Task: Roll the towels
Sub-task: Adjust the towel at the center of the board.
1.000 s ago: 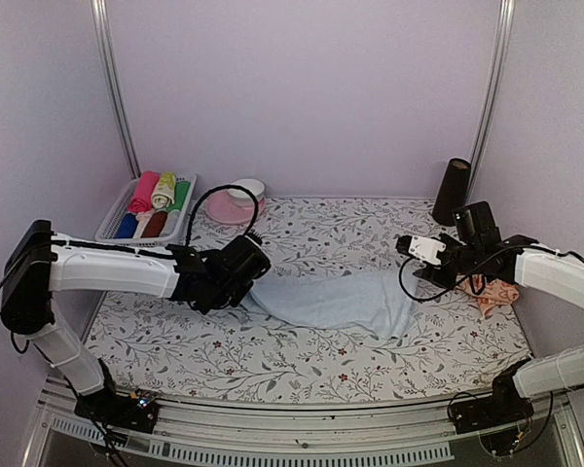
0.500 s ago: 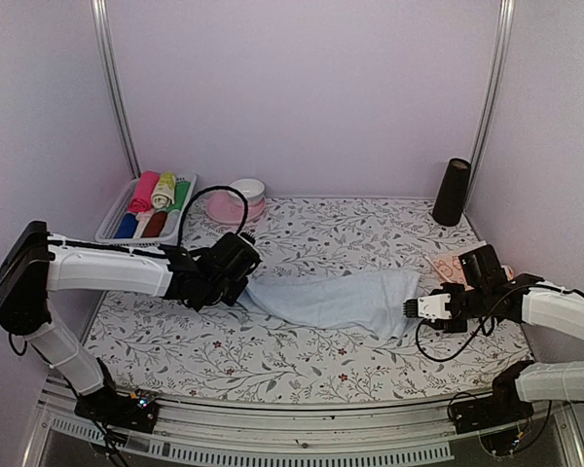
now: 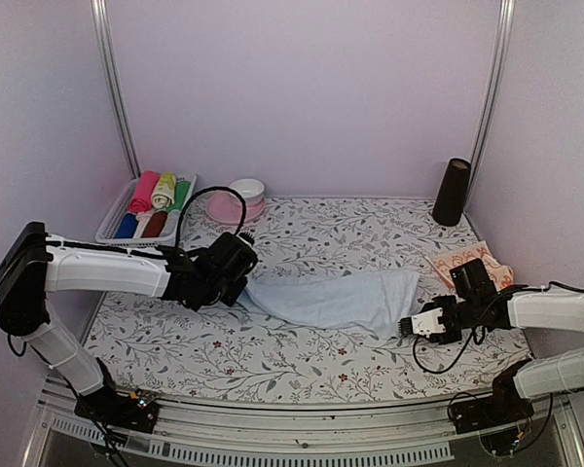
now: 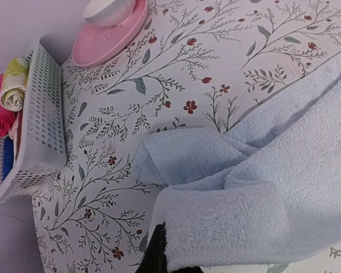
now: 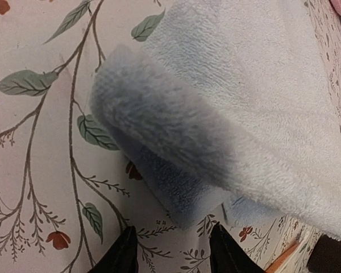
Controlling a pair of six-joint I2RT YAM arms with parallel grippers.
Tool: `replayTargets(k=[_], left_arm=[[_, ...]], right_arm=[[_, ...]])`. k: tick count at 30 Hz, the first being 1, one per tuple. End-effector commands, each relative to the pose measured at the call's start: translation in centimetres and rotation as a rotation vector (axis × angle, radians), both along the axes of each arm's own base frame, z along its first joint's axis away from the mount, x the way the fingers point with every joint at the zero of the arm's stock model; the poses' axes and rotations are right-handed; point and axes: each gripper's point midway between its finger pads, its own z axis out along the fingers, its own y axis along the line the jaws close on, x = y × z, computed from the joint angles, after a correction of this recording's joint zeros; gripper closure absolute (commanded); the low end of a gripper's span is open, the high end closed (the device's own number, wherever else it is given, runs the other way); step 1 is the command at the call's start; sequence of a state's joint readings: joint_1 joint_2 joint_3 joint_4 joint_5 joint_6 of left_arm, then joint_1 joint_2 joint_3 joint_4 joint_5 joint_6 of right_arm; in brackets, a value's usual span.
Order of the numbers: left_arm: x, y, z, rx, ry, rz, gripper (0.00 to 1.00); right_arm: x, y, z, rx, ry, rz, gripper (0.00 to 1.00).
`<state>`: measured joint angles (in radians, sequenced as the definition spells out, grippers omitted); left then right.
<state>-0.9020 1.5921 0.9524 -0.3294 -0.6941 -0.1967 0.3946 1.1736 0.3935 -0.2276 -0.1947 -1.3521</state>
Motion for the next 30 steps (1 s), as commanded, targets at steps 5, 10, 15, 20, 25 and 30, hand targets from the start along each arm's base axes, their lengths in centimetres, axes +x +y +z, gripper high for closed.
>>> replayTargets(k=[5,10,15,20,25,30], left_arm=[[0.4,0.3,0.1,-0.031,-0.007,0.015,1.00],[0.4,0.1,0.0,-0.037,-0.003,0.011,1.00],[0.4,-0.1,-0.2,-0.045,0.004,0.009,1.00],[0.5,0.1,0.4,-0.048,-0.009,0.017,1.00],[0.3,0.5,2.1,-0.081,-0.045,0.027,1.00],[-0.3,-0.2,2.8,-0.111,-0.040,-0.015,1.00]], right_arm=[[0.7,0.4,-1.6,-0.037,-0.035,0.051,0.56],[0.1,1.0,-3.0,-0.072,0.002,0.087,0.71],[0.8,1.1,-2.5,-0.084,-0.009,0.057,0.98],[1.4,1.1,0.4,-0.059,-0.057,0.026,0.98],[2.3,1.4,5.4,0.029,-0.147,-0.032,0.99],[2.5,1.0,8.1,0.068,-0.189,-0.068,0.98]])
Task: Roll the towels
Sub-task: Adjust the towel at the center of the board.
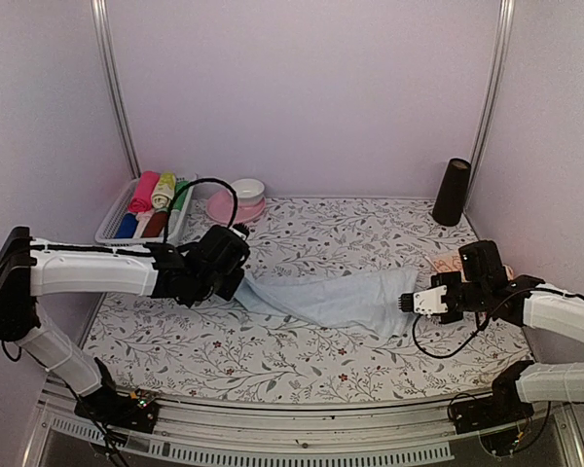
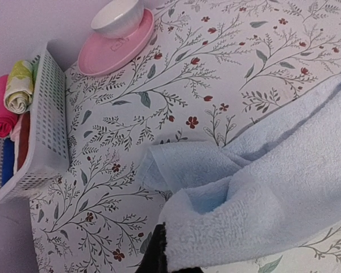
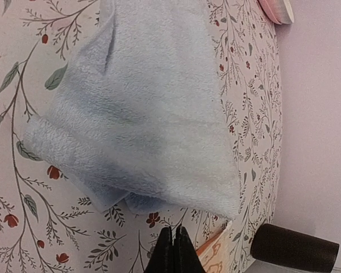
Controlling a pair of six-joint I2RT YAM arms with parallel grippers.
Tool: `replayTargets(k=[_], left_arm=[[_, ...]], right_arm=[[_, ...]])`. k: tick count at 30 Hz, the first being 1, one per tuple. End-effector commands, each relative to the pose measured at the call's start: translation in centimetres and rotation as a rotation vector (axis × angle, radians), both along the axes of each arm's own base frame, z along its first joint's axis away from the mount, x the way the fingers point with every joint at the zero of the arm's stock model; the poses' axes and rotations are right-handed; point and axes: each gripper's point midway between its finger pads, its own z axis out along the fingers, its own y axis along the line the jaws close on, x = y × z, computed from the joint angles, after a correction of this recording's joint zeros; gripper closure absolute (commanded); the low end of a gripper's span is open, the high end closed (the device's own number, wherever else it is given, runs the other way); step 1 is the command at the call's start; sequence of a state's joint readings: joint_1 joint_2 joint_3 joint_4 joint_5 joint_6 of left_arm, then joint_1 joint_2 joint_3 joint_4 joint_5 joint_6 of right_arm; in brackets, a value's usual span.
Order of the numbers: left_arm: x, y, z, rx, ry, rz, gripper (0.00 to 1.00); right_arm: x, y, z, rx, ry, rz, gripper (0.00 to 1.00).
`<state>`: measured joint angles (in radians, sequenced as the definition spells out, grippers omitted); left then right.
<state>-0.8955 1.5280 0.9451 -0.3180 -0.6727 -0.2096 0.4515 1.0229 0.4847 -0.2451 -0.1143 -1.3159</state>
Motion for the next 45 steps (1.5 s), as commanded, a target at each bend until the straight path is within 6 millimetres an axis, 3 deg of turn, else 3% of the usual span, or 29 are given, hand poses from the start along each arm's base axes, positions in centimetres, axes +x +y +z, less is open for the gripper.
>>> replayTargets(k=[1,3,4,8,10,14,19,22,26,28,32,40,42,45], left_arm=[[-0.5,-0.4,0.6,-0.033,-0.002,-0.029,1.00],[-0.6,-0.9,0.0,-0.019,0.014,-0.046,1.00],[-0.6,-1.2,-0.4,-0.014,0.027,-0.062,1.00],[-0.8,-3.3,-0.9,-0.007,0.055,-0.121,1.00],[-0.9,-4.6,-0.8,-0.022,0.067,-0.159,1.00],[-1.5,-7.8,-0.6,-0.117,0.106,-0.250,1.00],[-1.8,-11.7,0.5,-0.287,0.144,-0.331,1.00],[-1.7,-13.1,1.4,-0.347,0.150,-0.348,1.00],[-1.2,-13.6,1.9,-0.343,0.146,-0.347,1.00],[-0.8,-12.7,1.1,-0.297,0.143,-0.313,1.00],[-0.4,-10.9,0.1,-0.234,0.136,-0.259,1.00],[-0.1,-9.6,-1.0,-0.215,0.148,-0.243,1.00],[-0.2,-9.2,-1.4,-0.202,0.154,-0.239,1.00],[-0.3,-8.3,-2.0,-0.190,0.163,-0.226,1.00]], right_arm=[[-0.3,-0.3,1.4,0.030,0.038,-0.042,0.98],[-1.0,0.5,2.0,0.070,0.093,-0.026,0.94],[-1.2,1.0,2.6,0.097,0.108,-0.012,0.86],[-1.6,5.1,6.7,0.269,0.074,0.082,0.35],[-1.5,7.4,8.6,0.346,0.032,0.134,0.23],[-1.4,11.5,9.6,0.421,0.048,0.204,0.19],[-0.5,15.9,8.6,0.492,0.048,0.220,0.19],[-1.2,18.0,7.1,0.505,0.039,0.261,0.18],[-2.1,20.2,2.8,0.402,0.037,0.287,0.15],[-1.8,20.7,0.5,0.335,0.043,0.253,0.16],[0.3,19.6,-3.2,0.224,0.044,0.120,0.17],[1.8,17.9,-6.7,0.088,0.027,0.048,0.25],[1.7,17.4,-7.5,0.054,0.043,0.051,0.42],[1.6,16.1,-8.0,0.005,0.075,0.055,0.94]])
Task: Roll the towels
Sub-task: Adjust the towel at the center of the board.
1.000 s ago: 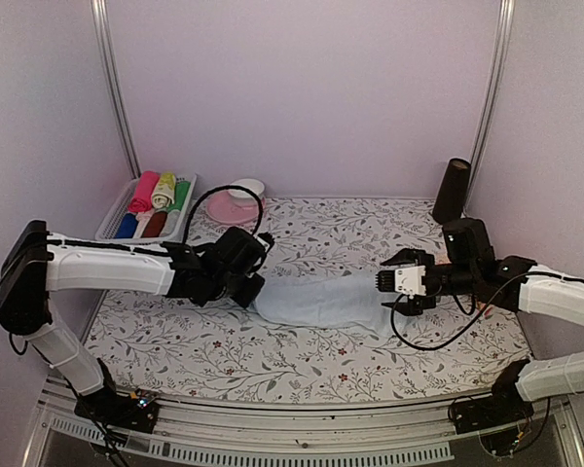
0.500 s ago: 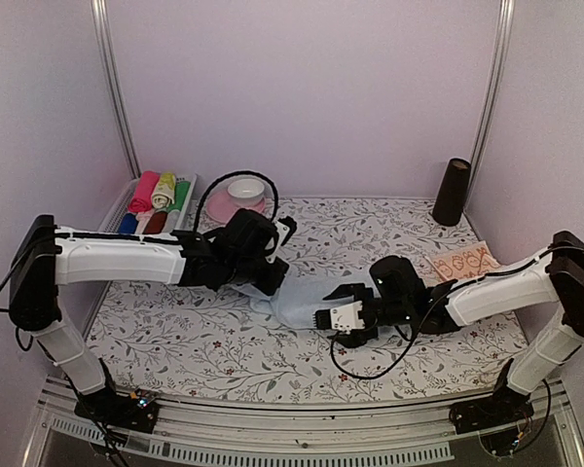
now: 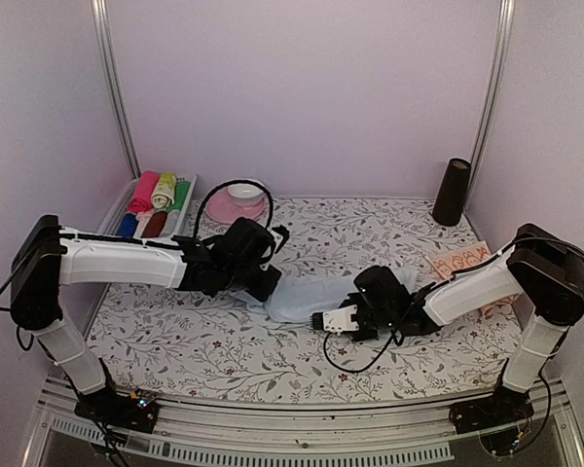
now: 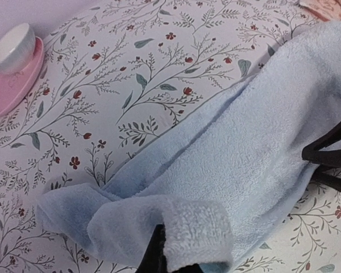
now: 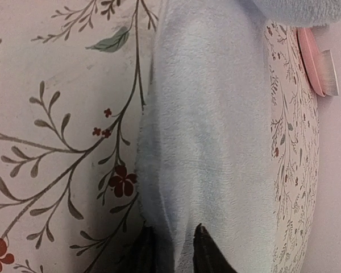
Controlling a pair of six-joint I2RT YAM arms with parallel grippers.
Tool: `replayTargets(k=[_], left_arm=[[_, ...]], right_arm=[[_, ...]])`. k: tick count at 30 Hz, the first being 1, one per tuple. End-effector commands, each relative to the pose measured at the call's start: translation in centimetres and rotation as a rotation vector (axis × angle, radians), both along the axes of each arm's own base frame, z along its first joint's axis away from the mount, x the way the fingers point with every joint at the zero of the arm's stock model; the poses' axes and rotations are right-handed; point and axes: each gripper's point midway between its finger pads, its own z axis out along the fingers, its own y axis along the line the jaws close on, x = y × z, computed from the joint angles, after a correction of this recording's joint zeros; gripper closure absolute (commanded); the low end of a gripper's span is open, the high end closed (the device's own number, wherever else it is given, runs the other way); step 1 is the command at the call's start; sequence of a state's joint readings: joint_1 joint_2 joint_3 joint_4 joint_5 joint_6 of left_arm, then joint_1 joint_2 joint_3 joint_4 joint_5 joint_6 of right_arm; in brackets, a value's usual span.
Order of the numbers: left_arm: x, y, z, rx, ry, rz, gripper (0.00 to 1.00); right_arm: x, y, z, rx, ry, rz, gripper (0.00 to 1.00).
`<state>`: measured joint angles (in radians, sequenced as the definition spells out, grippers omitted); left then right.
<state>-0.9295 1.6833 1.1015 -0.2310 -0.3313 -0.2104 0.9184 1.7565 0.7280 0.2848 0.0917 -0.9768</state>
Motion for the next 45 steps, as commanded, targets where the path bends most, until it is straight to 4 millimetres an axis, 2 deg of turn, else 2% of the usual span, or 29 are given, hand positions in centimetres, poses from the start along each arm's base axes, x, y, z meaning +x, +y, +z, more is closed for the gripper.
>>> replayTargets(k=[1,3,6,9,12,17,21,24,28,32,38,40,42,45], left_arm=[[0.2,2.1,-1.2,0.043,0.015,0.026,1.00],[0.1,2.5,-1.7,0.049,0.024,0.020,1.00],[-0.2,2.7,-2.5,0.069,0.043,-0.014,1.00],[-0.6,1.9,-3.6,0.092,0.066,-0.079,1.00],[-1.3,-0.1,-4.2,0.078,0.105,-0.187,1.00],[-2.9,-4.9,-6.2,0.062,0.169,-0.376,0.92],[-1.8,-5.7,-8.6,0.139,0.179,-0.357,0.86],[-1.3,-6.1,-9.5,0.153,0.188,-0.341,0.72],[-1.3,-6.4,-9.8,0.125,0.207,-0.313,0.55],[-1.5,-7.0,-9.8,0.076,0.214,-0.288,0.33],[-1.6,-8.5,-7.4,-0.015,0.150,-0.283,0.03],[-2.0,-8.9,-6.7,-0.033,0.128,-0.301,0.03],[-2.4,-9.4,-5.0,-0.059,0.093,-0.323,0.03],[-3.4,-9.8,-5.0,-0.033,0.071,-0.352,0.03]], right_arm=[[0.7,-2.7,-1.2,-0.094,0.038,-0.039,0.97],[2.2,-3.9,0.3,-0.063,0.031,-0.085,0.98],[6.0,-6.6,3.3,0.003,-0.012,-0.227,0.98],[8.9,-9.4,5.0,0.036,-0.043,-0.352,0.98],[9.9,-11.3,5.1,0.013,-0.063,-0.415,0.98],[12.2,-14.7,4.6,-0.054,-0.090,-0.543,0.98],[13.3,-17.7,3.3,-0.091,-0.045,-0.632,0.98],[13.8,-19.4,2.2,-0.125,-0.030,-0.688,0.98],[14.1,-19.7,1.5,-0.135,-0.008,-0.712,0.98],[14.0,-19.4,1.1,-0.125,0.031,-0.715,0.98],[14.1,-19.9,0.0,-0.153,0.054,-0.750,0.98],[14.3,-20.2,-0.1,-0.155,0.058,-0.768,0.98],[14.5,-20.6,-0.3,-0.161,0.065,-0.787,0.98],[14.8,-21.4,-0.4,-0.160,0.084,-0.821,0.98]])
